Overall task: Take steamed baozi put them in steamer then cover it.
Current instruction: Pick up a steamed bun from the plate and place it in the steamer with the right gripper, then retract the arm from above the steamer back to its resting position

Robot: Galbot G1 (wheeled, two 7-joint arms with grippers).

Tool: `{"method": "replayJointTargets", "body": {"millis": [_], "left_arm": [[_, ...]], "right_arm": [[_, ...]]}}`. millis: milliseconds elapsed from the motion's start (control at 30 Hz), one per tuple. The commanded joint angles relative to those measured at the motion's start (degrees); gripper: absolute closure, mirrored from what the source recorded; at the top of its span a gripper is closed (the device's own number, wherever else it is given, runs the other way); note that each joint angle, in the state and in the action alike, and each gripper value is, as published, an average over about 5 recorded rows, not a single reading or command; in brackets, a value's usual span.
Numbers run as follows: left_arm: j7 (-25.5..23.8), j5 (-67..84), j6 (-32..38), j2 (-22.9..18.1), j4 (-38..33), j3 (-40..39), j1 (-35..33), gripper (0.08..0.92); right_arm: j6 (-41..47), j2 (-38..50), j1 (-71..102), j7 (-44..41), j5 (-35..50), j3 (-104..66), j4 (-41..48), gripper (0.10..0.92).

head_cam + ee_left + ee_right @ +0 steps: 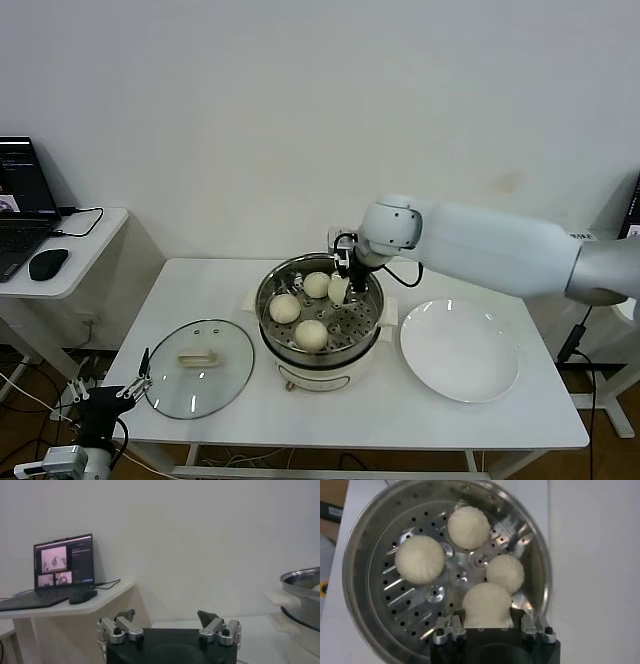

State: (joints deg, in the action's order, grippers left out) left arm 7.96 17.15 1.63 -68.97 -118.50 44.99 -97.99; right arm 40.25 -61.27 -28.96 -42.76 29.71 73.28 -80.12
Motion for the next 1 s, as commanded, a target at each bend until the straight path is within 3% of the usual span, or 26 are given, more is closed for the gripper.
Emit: {"method": "replayJointTargets", "body": {"millis": [33,400,733,867,1000], "left_arm": [[0.0,-0.1,0.0,-0.1,0.2,-0.2,0.2,0.177],[0.0,-0.1,-0.1,-0.3,0.4,-0.3,0.4,0.177],[0.0,-0.1,-0.1,-0.1,0.5,-0.3,0.6,0.177],[0.0,-0.2,-0.1,-0.1,0.6,-0.5,0.7,0.177],[0.0,-0.3,-0.1,-0.1,0.7,-0.8,0.9,0.177]], "right_arm": [[1.5,-1.0,3.4,1.3,-0.1,0.3,0.8,0.448],[1.4,0.1,4.4,0.1,-3.1,-1.0,0.6,0.437],[1.3,5.4,3.9,2.7,-0.5,-7.7,-4.5,0.213],[1.2,10.4,5.2,6.6,1.5,-10.9,-10.2,0.203],[-0.6,16.3,11.0,15.8,4.7,-16.2,-15.8,0.203]]}}
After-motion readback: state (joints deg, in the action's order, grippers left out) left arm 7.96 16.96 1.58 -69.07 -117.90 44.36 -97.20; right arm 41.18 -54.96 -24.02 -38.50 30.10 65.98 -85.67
